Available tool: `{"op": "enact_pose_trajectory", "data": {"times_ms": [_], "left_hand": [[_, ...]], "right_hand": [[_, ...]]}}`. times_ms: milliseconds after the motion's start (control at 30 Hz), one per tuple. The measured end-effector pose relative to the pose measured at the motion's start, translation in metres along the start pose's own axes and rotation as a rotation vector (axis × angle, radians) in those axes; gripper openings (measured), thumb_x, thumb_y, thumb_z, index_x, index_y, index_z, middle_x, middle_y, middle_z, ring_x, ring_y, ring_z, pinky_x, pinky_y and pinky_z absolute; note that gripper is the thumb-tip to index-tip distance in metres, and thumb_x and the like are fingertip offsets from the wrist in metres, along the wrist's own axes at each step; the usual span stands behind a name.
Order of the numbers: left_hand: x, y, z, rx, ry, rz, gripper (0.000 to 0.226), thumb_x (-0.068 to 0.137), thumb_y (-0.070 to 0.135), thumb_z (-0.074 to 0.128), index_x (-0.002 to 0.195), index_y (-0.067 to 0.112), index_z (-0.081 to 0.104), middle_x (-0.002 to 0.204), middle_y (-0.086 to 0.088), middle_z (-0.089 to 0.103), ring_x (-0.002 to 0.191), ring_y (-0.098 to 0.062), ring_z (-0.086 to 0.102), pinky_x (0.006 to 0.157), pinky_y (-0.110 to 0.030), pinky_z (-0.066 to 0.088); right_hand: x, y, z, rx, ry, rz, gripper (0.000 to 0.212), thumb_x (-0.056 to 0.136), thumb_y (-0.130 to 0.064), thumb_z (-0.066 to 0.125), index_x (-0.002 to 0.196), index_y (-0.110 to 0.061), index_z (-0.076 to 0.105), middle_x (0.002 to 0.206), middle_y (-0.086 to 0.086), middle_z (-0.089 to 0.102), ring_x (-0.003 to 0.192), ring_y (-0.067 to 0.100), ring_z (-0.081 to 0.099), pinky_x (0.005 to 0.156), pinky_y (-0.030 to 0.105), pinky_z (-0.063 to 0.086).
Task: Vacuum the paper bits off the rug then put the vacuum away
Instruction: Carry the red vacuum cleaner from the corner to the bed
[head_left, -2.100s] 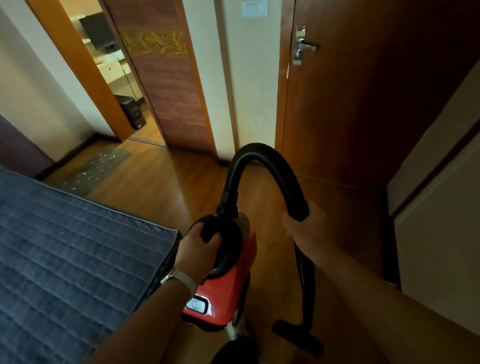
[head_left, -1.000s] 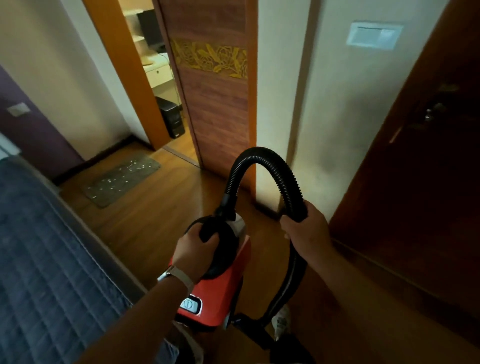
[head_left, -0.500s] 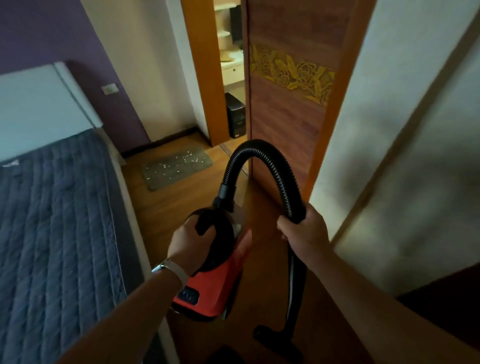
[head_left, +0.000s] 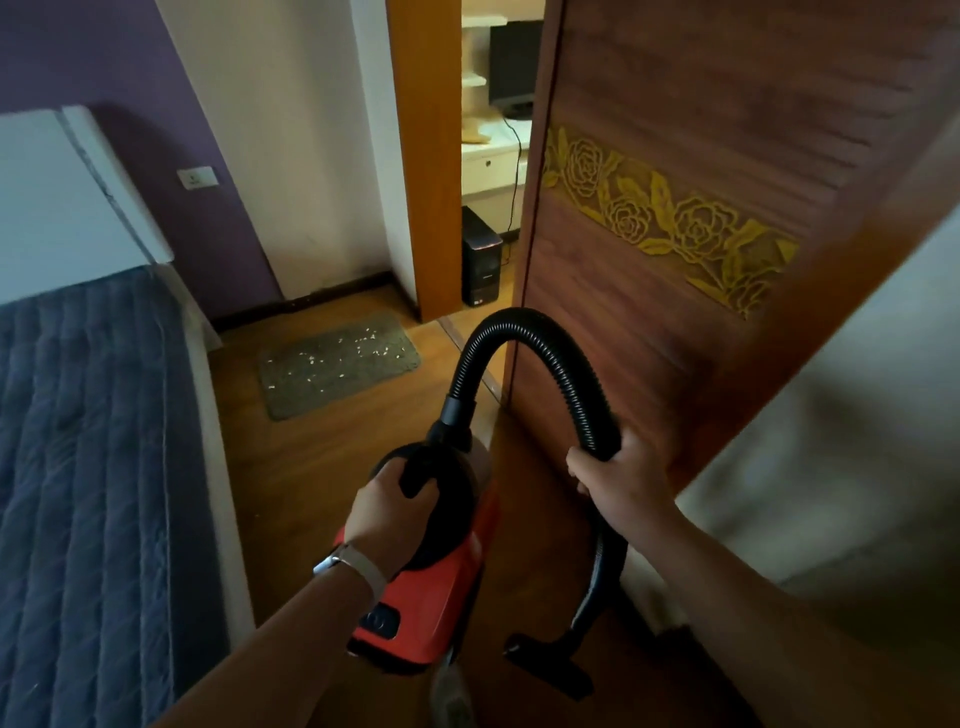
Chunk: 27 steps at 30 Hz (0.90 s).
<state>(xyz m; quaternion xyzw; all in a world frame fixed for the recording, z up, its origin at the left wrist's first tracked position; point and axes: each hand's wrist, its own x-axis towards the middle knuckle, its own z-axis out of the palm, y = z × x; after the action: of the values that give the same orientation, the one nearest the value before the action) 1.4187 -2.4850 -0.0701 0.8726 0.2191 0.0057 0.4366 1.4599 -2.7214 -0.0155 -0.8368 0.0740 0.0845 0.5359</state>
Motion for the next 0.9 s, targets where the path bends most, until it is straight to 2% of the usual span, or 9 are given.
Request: {"op": "enact_pose_trajectory", "data": {"times_ms": [133, 233, 333, 467, 533, 633, 800, 900], "left_hand": [[0.068, 0.017, -0.019, 0.011, 0.006, 0.033, 0.007, 0.090, 0.029, 0.059, 0.096, 0.029, 0.056, 0.082, 0.008, 0.062, 0.071, -0.010, 0.063, 0.066, -0.036, 0.059], [0.107, 0.023, -0.033, 0.015, 0.055, 0.033, 0.009, 0.090, 0.029, 0.060, 0.098, 0.025, 0.059, 0.080, 0.006, 0.063, 0.069, -0.010, 0.063, 0.064, -0.037, 0.060], [0.147, 0.025, -0.044, 0.025, 0.107, 0.013, 0.010, 0.088, 0.030, 0.060, 0.096, 0.024, 0.060, 0.079, 0.007, 0.063, 0.069, -0.009, 0.062, 0.064, -0.037, 0.059], [0.198, 0.019, -0.052, 0.051, 0.162, -0.046, 0.013, 0.086, 0.031, 0.061, 0.094, 0.021, 0.062, 0.078, 0.007, 0.063, 0.070, -0.010, 0.062, 0.066, -0.039, 0.058], [0.226, 0.015, -0.055, 0.062, 0.185, -0.083, 0.014, 0.086, 0.032, 0.061, 0.095, 0.021, 0.062, 0.079, 0.006, 0.064, 0.072, -0.012, 0.063, 0.068, -0.040, 0.058], [0.267, 0.013, -0.061, 0.084, 0.222, -0.157, 0.013, 0.087, 0.034, 0.060, 0.095, 0.024, 0.061, 0.079, 0.006, 0.064, 0.072, -0.012, 0.062, 0.067, -0.038, 0.057], [0.326, 0.025, -0.075, 0.107, 0.328, -0.258, 0.011, 0.088, 0.034, 0.060, 0.096, 0.027, 0.058, 0.078, 0.009, 0.061, 0.070, -0.008, 0.058, 0.057, -0.028, 0.048], [0.359, 0.030, -0.086, 0.106, 0.426, -0.292, 0.014, 0.088, 0.034, 0.060, 0.096, 0.023, 0.059, 0.078, 0.009, 0.061, 0.068, -0.008, 0.057, 0.060, -0.029, 0.049]], "right_hand": [[0.053, -0.035, 0.022, 0.021, 0.018, -0.016, 0.013, 0.082, -0.017, 0.070, 0.088, -0.022, 0.059, 0.073, 0.002, 0.064, 0.059, 0.011, 0.059, 0.046, 0.016, 0.047], [0.090, -0.056, 0.040, 0.043, 0.001, -0.037, 0.011, 0.083, -0.016, 0.070, 0.088, -0.019, 0.060, 0.074, 0.005, 0.064, 0.061, 0.014, 0.059, 0.051, 0.022, 0.048], [0.137, -0.070, 0.061, 0.017, -0.019, -0.067, 0.010, 0.082, -0.016, 0.069, 0.086, -0.019, 0.060, 0.073, 0.005, 0.064, 0.059, 0.014, 0.059, 0.047, 0.017, 0.044], [0.204, -0.083, 0.094, 0.037, -0.065, -0.094, 0.013, 0.079, -0.015, 0.070, 0.088, -0.016, 0.061, 0.074, 0.014, 0.064, 0.058, 0.017, 0.059, 0.052, 0.027, 0.047], [0.241, -0.090, 0.112, 0.037, -0.120, -0.117, 0.012, 0.080, -0.012, 0.070, 0.088, -0.015, 0.061, 0.070, 0.014, 0.062, 0.053, 0.013, 0.057, 0.049, 0.024, 0.046], [0.294, -0.109, 0.139, 0.035, -0.187, -0.161, 0.017, 0.077, -0.008, 0.068, 0.085, -0.020, 0.058, 0.059, -0.001, 0.056, 0.045, 0.007, 0.052, 0.045, 0.022, 0.043], [0.374, -0.147, 0.173, 0.001, -0.324, -0.229, 0.019, 0.078, -0.012, 0.069, 0.087, -0.025, 0.059, 0.063, 0.005, 0.061, 0.050, 0.015, 0.056, 0.046, 0.027, 0.045], [0.413, -0.174, 0.192, -0.006, -0.445, -0.268, 0.024, 0.081, -0.011, 0.069, 0.088, -0.030, 0.055, 0.065, 0.006, 0.057, 0.052, 0.018, 0.054, 0.046, 0.030, 0.045]]}}
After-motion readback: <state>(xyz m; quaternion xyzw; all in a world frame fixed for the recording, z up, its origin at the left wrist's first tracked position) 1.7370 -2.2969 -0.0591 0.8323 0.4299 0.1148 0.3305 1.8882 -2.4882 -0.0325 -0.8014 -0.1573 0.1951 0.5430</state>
